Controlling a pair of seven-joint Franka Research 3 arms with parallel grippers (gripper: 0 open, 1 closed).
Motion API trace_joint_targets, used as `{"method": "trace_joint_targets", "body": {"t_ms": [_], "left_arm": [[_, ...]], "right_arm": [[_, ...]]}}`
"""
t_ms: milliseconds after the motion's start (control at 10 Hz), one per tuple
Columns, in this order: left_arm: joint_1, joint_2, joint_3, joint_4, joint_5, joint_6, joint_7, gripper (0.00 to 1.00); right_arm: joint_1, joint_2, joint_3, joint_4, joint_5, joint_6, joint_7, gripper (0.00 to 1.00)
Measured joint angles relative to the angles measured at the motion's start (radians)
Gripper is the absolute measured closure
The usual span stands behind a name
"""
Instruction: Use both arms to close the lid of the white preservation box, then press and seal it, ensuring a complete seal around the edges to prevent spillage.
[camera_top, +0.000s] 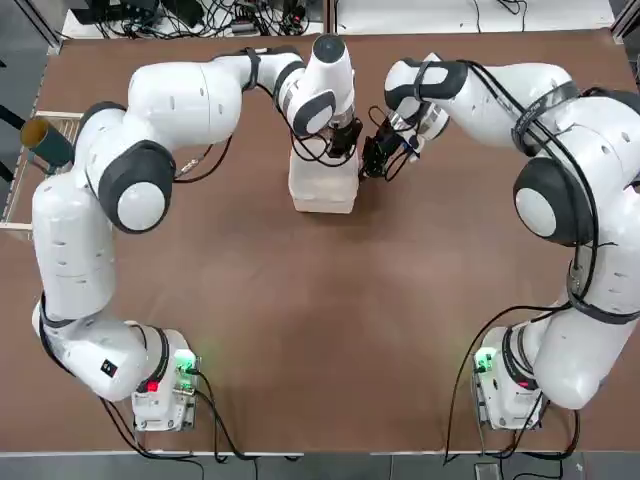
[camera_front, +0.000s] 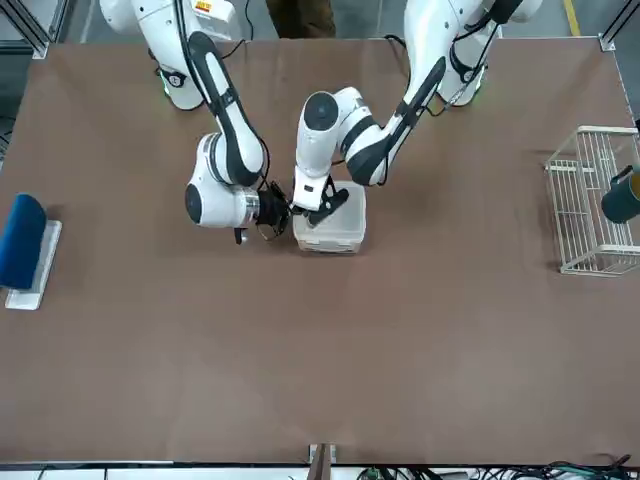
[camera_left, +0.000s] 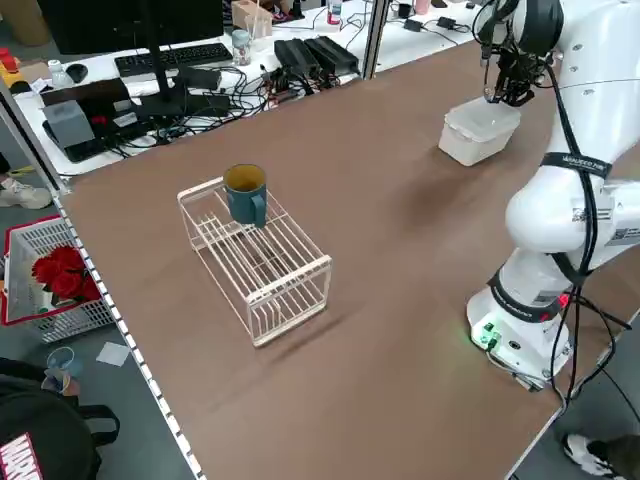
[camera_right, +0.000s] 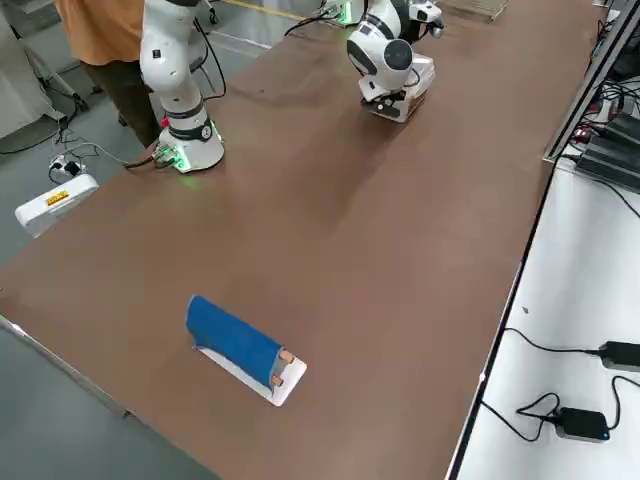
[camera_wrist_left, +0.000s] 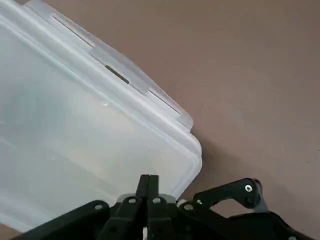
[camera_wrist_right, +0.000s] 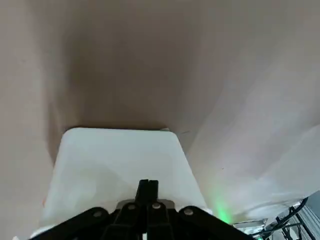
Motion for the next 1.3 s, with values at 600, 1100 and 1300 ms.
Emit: {"method": "trace_joint_targets", "body": {"t_ms": [600,1100,1300], "left_arm": [[0.034,-0.002,0.011,0.016,0.008,-0.048,0.003,0.99],[0.126,-0.075,-0.017,0.004,0.012,-0.230,0.086,0.99],[0.201,-0.090,-0.045,-0.032,0.012,-0.240,0.140,0.99]], "right_arm": [[-0.001,-0.005,-0.123,0.082,-0.030,-0.224,-0.001,0.97],[-0.016,0.030,-0.227,0.426,-0.244,-0.422,-0.002,0.97],[-0.016,0.159,-0.225,0.613,-0.246,-0.423,-0.025,0.99]]}}
